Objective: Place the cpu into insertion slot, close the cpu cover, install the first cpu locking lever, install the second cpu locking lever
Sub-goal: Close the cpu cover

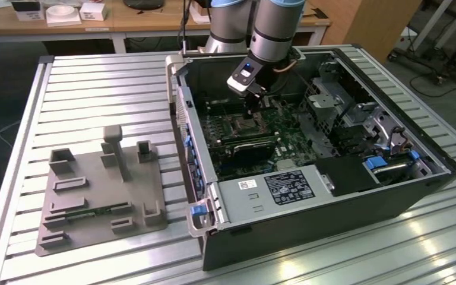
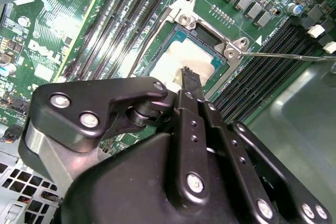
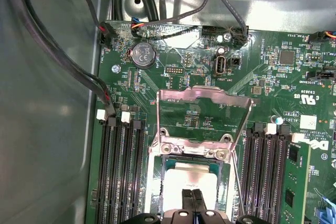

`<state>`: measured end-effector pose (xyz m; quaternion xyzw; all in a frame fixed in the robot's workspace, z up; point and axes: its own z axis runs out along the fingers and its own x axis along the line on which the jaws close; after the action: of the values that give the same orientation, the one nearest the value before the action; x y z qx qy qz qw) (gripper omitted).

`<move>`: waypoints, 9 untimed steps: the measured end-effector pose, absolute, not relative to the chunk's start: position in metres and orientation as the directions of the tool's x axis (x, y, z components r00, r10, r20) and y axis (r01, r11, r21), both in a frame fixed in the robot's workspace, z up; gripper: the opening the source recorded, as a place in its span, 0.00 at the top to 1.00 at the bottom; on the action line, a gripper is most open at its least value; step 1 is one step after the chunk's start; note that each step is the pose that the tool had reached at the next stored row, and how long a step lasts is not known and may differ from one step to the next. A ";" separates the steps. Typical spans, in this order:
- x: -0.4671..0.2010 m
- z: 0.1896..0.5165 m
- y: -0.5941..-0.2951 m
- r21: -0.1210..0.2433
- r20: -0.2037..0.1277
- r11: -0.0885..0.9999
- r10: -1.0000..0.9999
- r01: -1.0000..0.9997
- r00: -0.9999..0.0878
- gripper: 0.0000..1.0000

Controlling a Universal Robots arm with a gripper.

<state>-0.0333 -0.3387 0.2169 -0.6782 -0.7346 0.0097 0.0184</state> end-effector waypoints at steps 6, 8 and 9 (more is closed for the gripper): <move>-0.033 0.218 -0.339 -0.039 0.014 0.080 0.997 0.996 -0.079 0.89; -0.033 0.220 -0.339 -0.039 0.014 0.080 0.997 0.996 -0.079 0.89; -0.033 0.221 -0.339 -0.039 0.014 0.080 0.997 0.996 -0.079 0.89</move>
<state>-0.0334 -0.3386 0.2212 -0.6782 -0.7346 0.0098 0.0184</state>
